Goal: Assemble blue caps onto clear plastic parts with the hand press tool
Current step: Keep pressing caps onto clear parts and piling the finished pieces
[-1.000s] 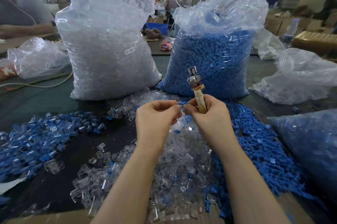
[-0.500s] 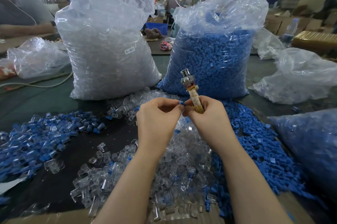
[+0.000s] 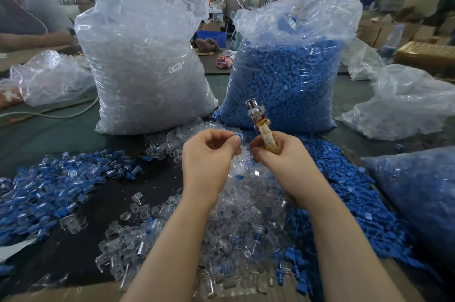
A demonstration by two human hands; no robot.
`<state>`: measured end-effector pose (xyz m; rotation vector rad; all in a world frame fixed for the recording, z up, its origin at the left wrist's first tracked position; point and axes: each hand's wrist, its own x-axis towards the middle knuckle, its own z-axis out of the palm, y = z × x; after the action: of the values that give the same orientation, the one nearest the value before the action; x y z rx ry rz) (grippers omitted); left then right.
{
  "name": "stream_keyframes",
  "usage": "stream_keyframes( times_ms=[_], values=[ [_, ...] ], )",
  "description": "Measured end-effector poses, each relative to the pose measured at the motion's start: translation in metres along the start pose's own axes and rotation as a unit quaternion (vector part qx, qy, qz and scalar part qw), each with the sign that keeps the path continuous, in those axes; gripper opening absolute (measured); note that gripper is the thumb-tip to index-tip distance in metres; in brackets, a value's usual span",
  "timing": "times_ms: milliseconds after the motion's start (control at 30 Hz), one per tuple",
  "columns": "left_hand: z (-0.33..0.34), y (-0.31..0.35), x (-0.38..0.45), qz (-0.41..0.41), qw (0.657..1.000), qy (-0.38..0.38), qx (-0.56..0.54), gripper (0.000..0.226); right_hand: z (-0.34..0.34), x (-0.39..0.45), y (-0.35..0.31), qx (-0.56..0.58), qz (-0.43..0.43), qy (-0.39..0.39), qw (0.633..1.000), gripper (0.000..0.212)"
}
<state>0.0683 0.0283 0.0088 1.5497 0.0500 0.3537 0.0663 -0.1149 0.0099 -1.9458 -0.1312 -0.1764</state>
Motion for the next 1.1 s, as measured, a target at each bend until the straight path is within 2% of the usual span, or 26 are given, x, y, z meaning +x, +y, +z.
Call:
stream_keyframes(
  times_ms=[167, 333, 600, 833, 1000, 1100],
  values=[
    [-0.004, 0.003, 0.004, -0.014, 0.996, -0.005, -0.085, 0.011, -0.007, -0.001, 0.002, -0.047, 0.011, -0.069, 0.996, 0.009],
    [-0.009, 0.003, 0.007, 0.004, 0.993, -0.007, -0.116, 0.012, -0.007, 0.000, 0.003, -0.083, -0.001, -0.125, 0.989, 0.010],
    [-0.012, 0.003, 0.008, 0.012, 0.994, -0.018, -0.111, 0.013, -0.005, 0.001, 0.003, -0.115, -0.019, -0.138, 0.983, 0.007],
    [-0.011, 0.005, 0.007, 0.005, 0.993, -0.016, -0.113, 0.011, -0.002, 0.000, 0.003, -0.160, -0.029, -0.114, 0.980, 0.019],
    [-0.014, 0.004, 0.010, -0.056, 0.992, -0.030, -0.112, 0.005, -0.002, 0.001, 0.001, -0.189, -0.034, -0.118, 0.974, 0.011],
    [-0.025, 0.003, 0.018, -0.133, 0.977, 0.017, -0.167, 0.004, -0.003, 0.002, 0.004, -0.205, -0.030, -0.094, 0.974, 0.005]
  ],
)
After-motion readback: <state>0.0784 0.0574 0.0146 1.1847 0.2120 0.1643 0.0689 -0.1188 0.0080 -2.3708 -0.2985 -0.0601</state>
